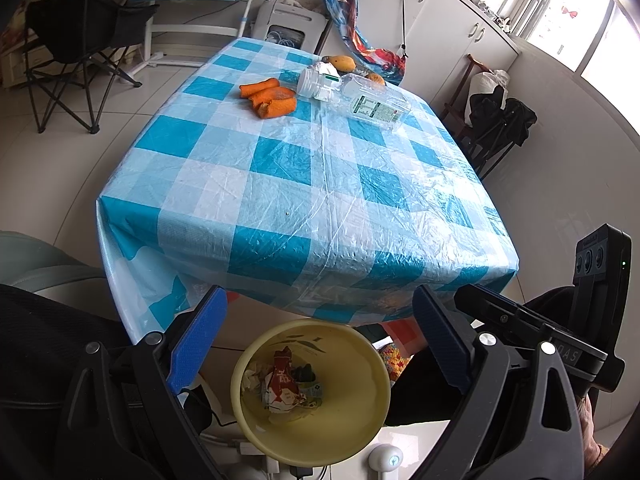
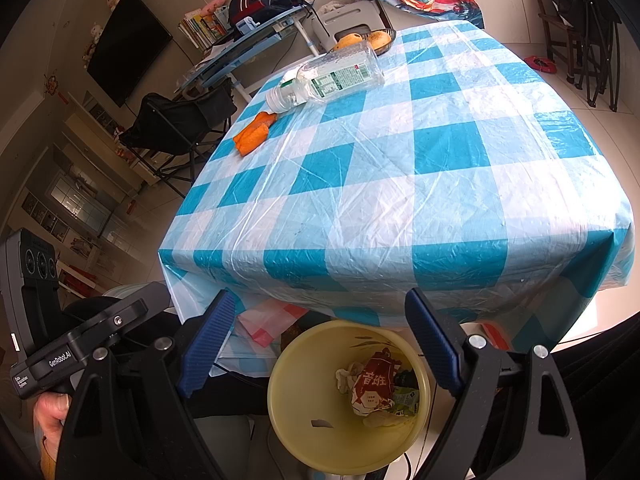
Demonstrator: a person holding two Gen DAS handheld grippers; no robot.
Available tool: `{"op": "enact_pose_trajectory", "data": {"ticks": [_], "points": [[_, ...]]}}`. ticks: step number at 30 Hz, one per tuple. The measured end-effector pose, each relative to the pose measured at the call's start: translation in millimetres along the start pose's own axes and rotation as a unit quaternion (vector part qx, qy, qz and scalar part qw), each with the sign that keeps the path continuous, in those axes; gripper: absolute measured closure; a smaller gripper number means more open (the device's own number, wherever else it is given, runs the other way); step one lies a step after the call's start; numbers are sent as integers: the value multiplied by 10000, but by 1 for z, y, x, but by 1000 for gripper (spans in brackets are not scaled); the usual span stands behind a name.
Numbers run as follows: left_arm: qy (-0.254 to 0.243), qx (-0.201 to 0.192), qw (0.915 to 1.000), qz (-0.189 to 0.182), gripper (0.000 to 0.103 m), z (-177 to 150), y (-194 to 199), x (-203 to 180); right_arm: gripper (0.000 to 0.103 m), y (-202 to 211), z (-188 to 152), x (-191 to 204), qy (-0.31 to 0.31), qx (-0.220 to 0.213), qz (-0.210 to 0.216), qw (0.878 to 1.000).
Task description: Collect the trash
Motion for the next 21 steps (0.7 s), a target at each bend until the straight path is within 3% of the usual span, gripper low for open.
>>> {"op": "enact_pose_trajectory", "data": {"ticks": [21], "points": [[30, -2, 10000, -2, 12, 1, 1, 2, 19, 0, 0, 0, 19, 3, -8, 10000]]}}
Point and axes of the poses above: each gripper's, at about its wrist camera, not at the fingertips, and y roughly against the way its jaws point, x to its left, z to its top, the point moved 4 cm from there along -y, roughly the way its jaws point, and after that the axes turned 5 degrees about z, right-handed, at the moved point
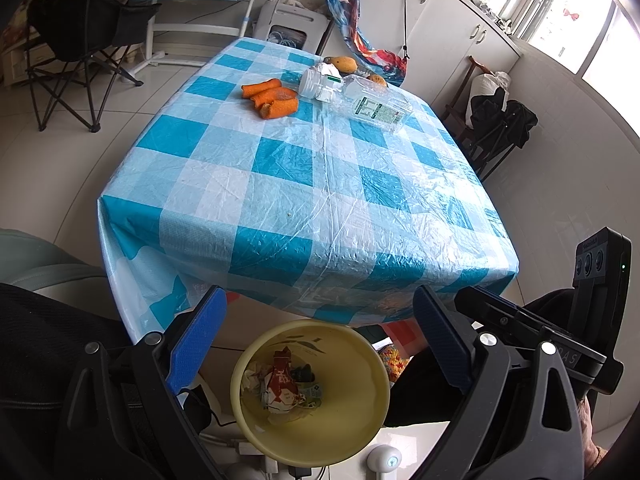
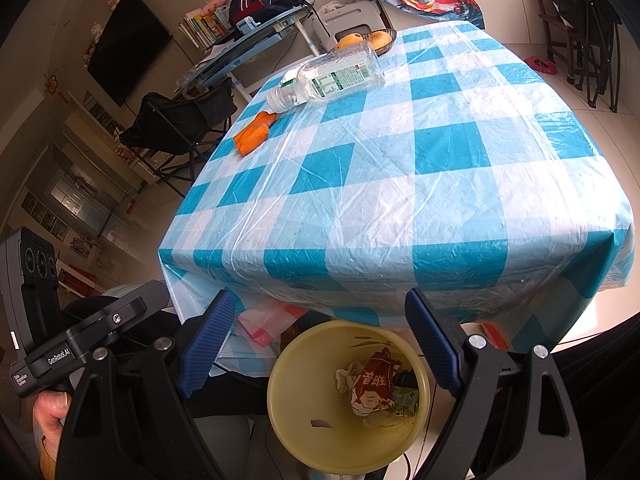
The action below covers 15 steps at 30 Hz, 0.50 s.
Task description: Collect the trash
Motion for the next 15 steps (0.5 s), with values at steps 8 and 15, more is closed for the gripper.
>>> {"op": "enact_pose_trajectory", "data": {"ticks": [8, 15], "points": [[28, -4, 10000, 5, 12, 1, 1, 2, 19, 0, 0, 0, 3, 1, -4, 10000], [83, -1, 10000, 16, 12, 2, 1, 4, 19, 0, 0, 0, 8, 2, -5, 10000]]}}
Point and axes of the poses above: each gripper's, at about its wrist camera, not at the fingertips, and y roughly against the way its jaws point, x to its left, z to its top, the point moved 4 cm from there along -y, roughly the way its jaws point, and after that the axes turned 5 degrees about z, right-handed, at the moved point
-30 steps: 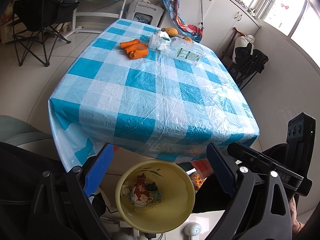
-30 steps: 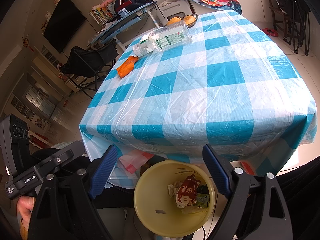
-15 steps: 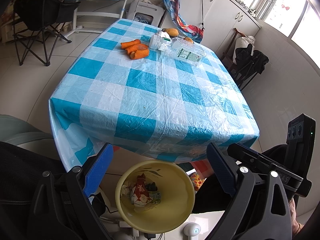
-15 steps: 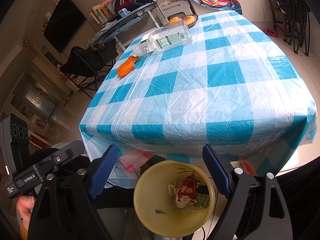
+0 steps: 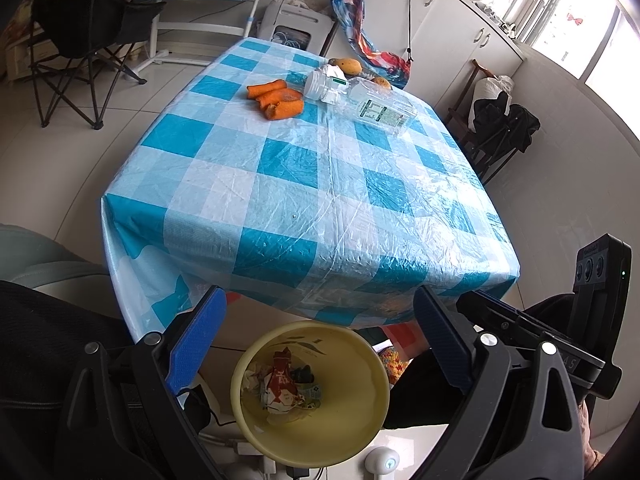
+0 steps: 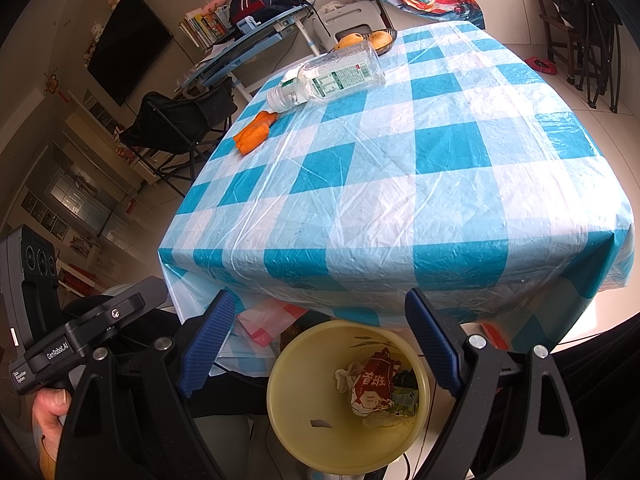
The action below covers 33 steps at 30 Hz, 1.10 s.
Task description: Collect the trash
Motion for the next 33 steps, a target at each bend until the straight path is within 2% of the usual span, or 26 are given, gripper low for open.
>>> {"op": "enact_pose_trajectory", "data": {"ticks": [33], "points": [[69, -4, 10000, -6, 9, 3, 0, 4, 19, -4, -2, 1, 115, 67, -78, 9999]]}}
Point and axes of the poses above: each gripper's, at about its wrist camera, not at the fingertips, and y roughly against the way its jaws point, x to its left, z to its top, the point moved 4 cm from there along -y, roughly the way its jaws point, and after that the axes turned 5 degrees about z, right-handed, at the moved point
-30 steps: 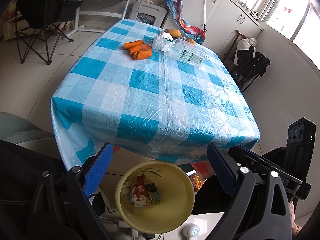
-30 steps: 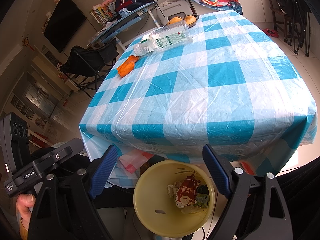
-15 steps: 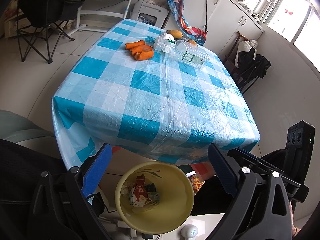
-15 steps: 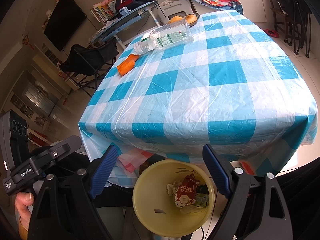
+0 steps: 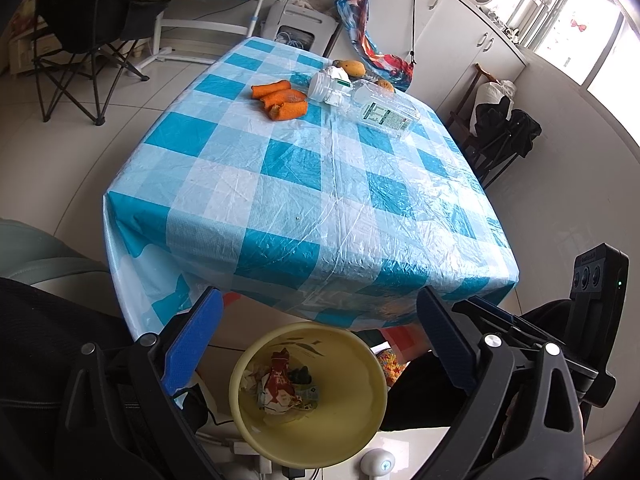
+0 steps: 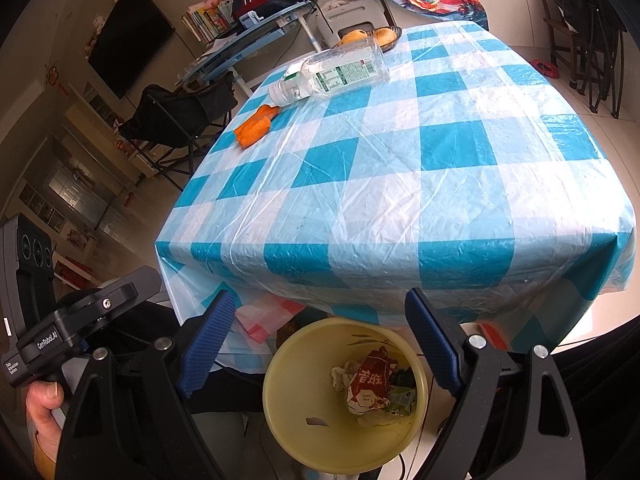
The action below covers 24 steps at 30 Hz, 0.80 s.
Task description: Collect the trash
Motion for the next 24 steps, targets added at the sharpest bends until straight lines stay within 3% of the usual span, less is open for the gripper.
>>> {"op": "enact_pose_trajectory", "data": {"ticks": [24], "points": [[9, 10, 10000, -4, 9, 0, -1, 0, 19, -1, 0, 2, 8, 3, -7, 10000]]}}
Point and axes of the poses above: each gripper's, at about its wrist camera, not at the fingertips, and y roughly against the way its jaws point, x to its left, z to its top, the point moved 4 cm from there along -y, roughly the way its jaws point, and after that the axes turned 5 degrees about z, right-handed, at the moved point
